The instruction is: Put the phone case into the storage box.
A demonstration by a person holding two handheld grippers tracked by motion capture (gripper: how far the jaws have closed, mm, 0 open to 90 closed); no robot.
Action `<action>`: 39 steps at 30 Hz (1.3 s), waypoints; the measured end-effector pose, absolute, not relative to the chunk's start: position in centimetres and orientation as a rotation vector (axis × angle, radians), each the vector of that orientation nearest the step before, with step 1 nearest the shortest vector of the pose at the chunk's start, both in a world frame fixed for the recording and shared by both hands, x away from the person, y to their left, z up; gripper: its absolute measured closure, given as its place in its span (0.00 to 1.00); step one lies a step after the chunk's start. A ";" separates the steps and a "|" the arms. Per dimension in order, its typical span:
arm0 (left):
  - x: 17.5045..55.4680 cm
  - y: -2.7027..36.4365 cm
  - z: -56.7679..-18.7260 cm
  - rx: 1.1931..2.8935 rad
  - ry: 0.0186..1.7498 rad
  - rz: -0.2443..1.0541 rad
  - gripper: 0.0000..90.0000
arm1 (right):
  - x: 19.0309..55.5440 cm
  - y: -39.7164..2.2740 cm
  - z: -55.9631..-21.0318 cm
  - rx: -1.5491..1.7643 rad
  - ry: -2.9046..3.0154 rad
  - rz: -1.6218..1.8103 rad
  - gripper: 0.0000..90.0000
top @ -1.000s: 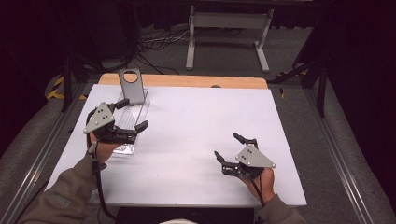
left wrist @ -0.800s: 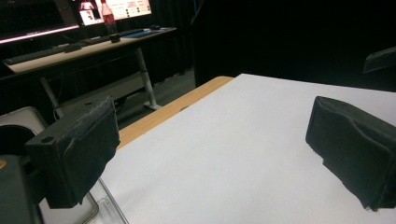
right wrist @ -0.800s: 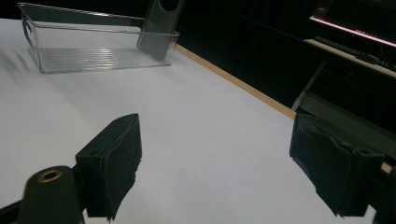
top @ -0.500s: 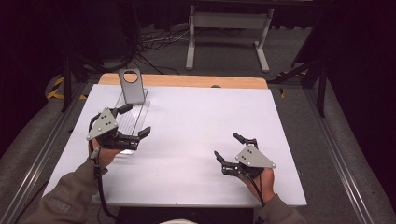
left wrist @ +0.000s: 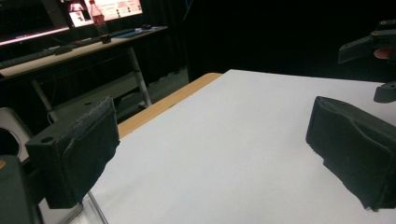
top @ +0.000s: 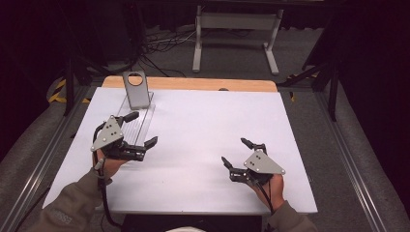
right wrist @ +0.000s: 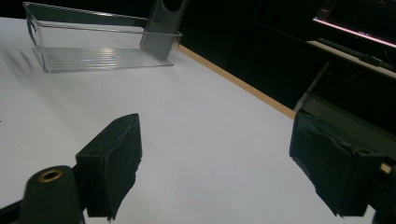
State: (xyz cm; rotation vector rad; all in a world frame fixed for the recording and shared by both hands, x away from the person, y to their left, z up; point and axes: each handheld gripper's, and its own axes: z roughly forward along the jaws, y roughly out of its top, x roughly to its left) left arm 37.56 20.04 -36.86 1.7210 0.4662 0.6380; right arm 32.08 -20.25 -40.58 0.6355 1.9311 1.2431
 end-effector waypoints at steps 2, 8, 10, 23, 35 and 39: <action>37.4 20.0 -36.9 1.721 0.465 0.634 0.03 | 32.1 -20.2 -40.6 0.633 1.933 1.240 0.19; 37.1 19.7 -37.2 1.741 0.457 0.637 0.03 | 32.0 -20.2 -40.6 0.629 1.932 1.243 0.20; 37.0 19.5 -37.2 1.742 0.453 0.631 0.03 | 32.0 -20.3 -40.6 0.629 1.932 1.242 0.20; 36.2 19.2 -37.9 1.752 0.449 0.623 0.03 | 31.8 -20.2 -40.5 0.621 1.933 1.248 0.19; 35.8 19.2 -38.7 1.769 0.457 0.630 0.03 | 31.8 -20.3 -40.4 0.620 1.938 1.249 0.19; 35.4 19.3 -39.1 1.772 0.461 0.632 0.03 | 31.7 -20.4 -40.3 0.621 1.931 1.255 0.19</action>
